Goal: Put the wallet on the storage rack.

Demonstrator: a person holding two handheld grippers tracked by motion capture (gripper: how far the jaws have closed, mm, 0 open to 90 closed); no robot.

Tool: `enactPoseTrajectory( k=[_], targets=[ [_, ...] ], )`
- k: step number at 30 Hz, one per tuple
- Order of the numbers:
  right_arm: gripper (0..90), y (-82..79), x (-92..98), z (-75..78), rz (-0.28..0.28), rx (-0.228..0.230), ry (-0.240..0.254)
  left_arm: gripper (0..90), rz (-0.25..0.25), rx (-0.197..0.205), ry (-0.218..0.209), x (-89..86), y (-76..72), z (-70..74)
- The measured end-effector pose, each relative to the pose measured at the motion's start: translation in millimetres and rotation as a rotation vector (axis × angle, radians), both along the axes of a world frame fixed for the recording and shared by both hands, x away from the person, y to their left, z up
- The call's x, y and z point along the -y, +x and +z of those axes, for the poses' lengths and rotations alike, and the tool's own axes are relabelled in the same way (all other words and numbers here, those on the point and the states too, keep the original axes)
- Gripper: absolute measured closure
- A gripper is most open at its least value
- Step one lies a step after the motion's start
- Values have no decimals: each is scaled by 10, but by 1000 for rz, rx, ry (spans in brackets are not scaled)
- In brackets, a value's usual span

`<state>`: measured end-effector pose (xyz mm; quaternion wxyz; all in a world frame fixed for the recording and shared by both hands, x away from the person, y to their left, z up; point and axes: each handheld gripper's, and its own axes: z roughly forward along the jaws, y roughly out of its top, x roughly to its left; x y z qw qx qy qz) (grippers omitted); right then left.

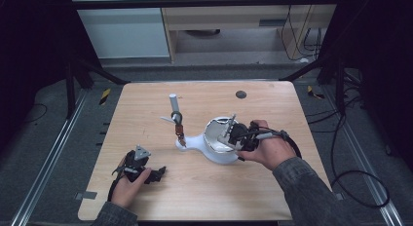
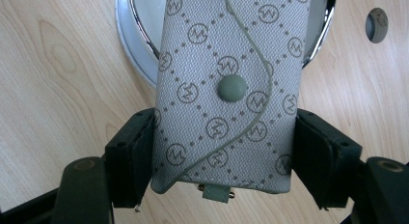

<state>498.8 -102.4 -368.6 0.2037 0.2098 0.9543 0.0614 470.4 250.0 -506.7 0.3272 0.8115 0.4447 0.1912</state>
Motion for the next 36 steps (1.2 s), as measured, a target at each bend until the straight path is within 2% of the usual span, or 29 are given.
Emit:
enactPoseTrajectory(
  k=[14,36],
  targets=[
    [294,70,-140,-46,16,-13,-20,24,-5,0,0,4,-1,0],
    [294,112,-220,-80,18,-38,-34,24,-9,1,2,6,1,1]
  ],
)
